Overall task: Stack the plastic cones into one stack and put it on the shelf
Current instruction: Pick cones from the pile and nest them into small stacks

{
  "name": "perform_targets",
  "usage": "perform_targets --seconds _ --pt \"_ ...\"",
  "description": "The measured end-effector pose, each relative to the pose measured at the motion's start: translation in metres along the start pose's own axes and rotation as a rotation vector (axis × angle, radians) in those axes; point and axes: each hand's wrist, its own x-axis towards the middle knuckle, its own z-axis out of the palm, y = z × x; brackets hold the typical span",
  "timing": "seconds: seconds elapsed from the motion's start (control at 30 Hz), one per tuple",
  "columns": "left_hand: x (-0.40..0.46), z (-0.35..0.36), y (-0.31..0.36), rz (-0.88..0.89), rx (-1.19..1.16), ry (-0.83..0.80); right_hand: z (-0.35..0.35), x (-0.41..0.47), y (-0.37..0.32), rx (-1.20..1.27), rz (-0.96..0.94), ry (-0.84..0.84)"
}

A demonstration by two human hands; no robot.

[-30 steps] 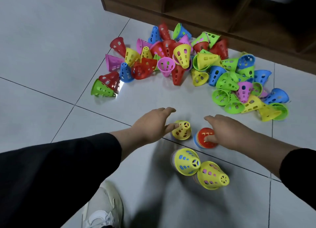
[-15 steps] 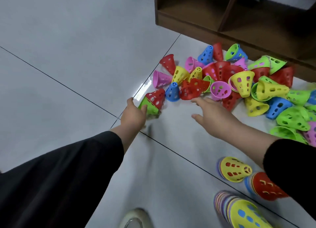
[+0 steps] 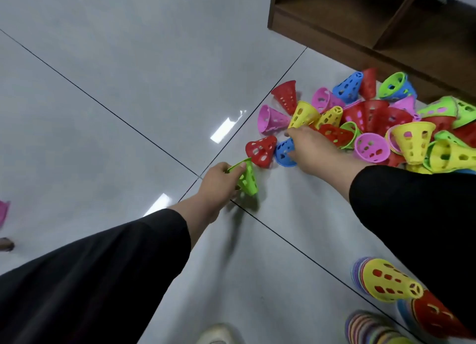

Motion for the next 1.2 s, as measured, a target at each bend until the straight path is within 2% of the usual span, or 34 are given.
perform_targets --seconds 0.27,0.47,0.57,0.7,0.8,0.9,1.0,1.1,1.2 --pt "-0.029 0.010 0.009 0.097 -0.013 -0.015 0.018 -0.045 -0.005 -0.044 -0.023 -0.038" --pt "-0.050 0.020 0.005 0.145 0.025 -0.064 0.035 -0.083 0.000 -0.185 -0.099 -0.062" --pt "-0.064 0.028 0.003 0.186 0.024 -0.089 0.026 -0.098 0.008 -0.134 -0.086 -0.055" --pt "-0.091 0.042 0.012 0.248 0.066 -0.129 -0.015 -0.135 0.033 0.049 -0.059 0.093" --pt "-0.116 0.060 0.019 0.373 0.269 -0.248 -0.054 -0.186 0.067 0.106 -0.006 0.191" --pt "-0.148 0.081 0.029 0.534 0.484 -0.352 -0.081 -0.254 0.108 0.133 0.076 0.211" --pt "-0.177 0.100 0.039 0.706 0.731 -0.413 -0.085 -0.313 0.140 0.099 0.119 0.147" --pt "-0.199 0.121 0.044 0.831 0.849 -0.478 -0.072 -0.353 0.153 0.047 0.147 0.102" --pt "-0.216 0.147 0.042 0.910 0.941 -0.476 -0.049 -0.370 0.156 -0.002 0.141 0.012"
